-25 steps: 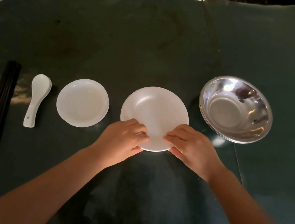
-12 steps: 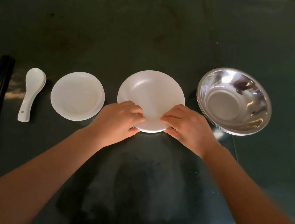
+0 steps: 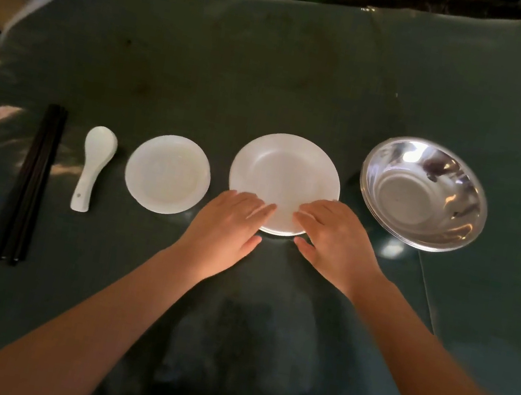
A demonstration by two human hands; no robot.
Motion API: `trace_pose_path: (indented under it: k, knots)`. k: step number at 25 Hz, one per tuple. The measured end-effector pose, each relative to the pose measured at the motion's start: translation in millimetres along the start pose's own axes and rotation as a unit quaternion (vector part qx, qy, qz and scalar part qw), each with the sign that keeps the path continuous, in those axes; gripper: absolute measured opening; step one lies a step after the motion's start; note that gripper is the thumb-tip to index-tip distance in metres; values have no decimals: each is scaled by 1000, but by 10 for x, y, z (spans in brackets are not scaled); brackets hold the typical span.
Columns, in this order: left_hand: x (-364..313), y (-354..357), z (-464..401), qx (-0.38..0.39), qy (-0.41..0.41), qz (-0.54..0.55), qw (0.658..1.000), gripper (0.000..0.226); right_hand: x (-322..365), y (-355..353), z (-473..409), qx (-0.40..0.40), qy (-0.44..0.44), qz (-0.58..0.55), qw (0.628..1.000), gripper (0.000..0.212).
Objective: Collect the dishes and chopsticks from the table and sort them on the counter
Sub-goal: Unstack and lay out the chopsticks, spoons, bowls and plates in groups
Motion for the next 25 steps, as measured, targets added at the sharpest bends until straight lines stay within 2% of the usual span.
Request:
trace_pose_path:
  k: [3,5,6,7,8,9,10,13,15,17,21,25]
  knots:
    - [115,-116,456,-82,-61,17,995,46,248,-155,-82,-34,24,-27,999,33]
    - [337,-119,834,-154,-184,113,964,41,435,-259,-297,-35,57,-126,990,36]
    - [464,-83,1009,-180,-273,221,919,40,505,-287,-434,-16,90,-213,973,38]
    - [590,-26,1145,-194,-361,355,840,39,570,-298,-588,4,128,-301,945,39]
    - [693,41,1202,-196,-425,479,742,38,629,-285,-734,25,163,-375,912,40]
    - [779,99,1193,-183,-458,564,662,38,690,-251,-864,47,188,-428,883,41]
    - [871,126,1147,-170,-467,598,629,38,755,-198,-973,66,203,-457,864,42]
    - [1110,30,940,-151,-438,629,624,33,951,-39,-1160,97,215,-455,859,39]
    - [1211,-33,831,-138,-420,636,633,21,1004,39,-1209,86,221,-452,860,31]
    - [1298,-67,812,-140,-420,624,644,21,1020,75,-1246,72,227,-448,862,26]
    - [1412,-12,810,-144,-435,653,603,19,996,120,-1279,50,249,-470,846,22]
    - [1475,-25,776,-153,-431,651,606,24,1018,130,-1332,33,273,-512,814,25]
Point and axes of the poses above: each hand's wrist, its own z-axis away from the middle knuckle, its own y-axis out of the palm, x = y × z, the point moved 3 cm from there along -z, towards the middle knuckle, and after that the axes turned 14 degrees about x, right-handed, at the moved point
